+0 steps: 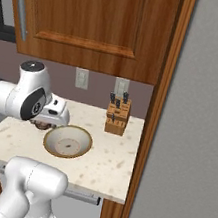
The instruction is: Take the tangerine, steak, and potato from the freezer and place them in the bowl on the counter.
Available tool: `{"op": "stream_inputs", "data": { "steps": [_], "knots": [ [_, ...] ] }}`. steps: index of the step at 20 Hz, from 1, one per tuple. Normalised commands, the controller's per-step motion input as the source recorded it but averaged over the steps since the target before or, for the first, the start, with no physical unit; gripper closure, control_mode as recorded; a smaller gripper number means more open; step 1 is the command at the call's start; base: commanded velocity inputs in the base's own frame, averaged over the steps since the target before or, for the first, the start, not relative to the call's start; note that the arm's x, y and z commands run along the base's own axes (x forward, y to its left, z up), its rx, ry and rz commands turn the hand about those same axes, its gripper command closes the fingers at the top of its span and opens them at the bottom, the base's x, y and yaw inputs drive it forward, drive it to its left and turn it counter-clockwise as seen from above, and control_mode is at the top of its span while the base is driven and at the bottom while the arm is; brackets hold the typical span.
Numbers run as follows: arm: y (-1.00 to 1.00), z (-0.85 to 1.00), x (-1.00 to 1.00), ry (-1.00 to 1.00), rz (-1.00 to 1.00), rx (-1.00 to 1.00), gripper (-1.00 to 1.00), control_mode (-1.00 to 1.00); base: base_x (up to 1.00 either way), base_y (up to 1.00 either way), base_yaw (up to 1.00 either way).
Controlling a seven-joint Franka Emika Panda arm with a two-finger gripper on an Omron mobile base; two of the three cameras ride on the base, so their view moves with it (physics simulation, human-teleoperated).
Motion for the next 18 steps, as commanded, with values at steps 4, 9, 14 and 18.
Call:
{"op": "stream_inputs", "data": {
  "steps": [4, 9, 14, 18],
  "knots": [
    [0.14, -1.00, 0.63, 0.10, 0.00, -0.01, 1.00, -1.00, 0.00, 0.00, 0.00],
    [-0.02, -0.86, 0.57, 0.03, 0.00, 0.00, 1.00, -1.00, 0.00, 0.00, 0.00],
    [-0.16, -0.59, 0.53, 0.00, 0.04, 0.00, 1.00, -1.00, 0.00, 0.00, 0.00],
    [-0.14, -0.25, 0.47, 0.00, 0.03, 0.00, 1.00, -1.00, 0.00, 0.00, 0.00]
  ]
}}
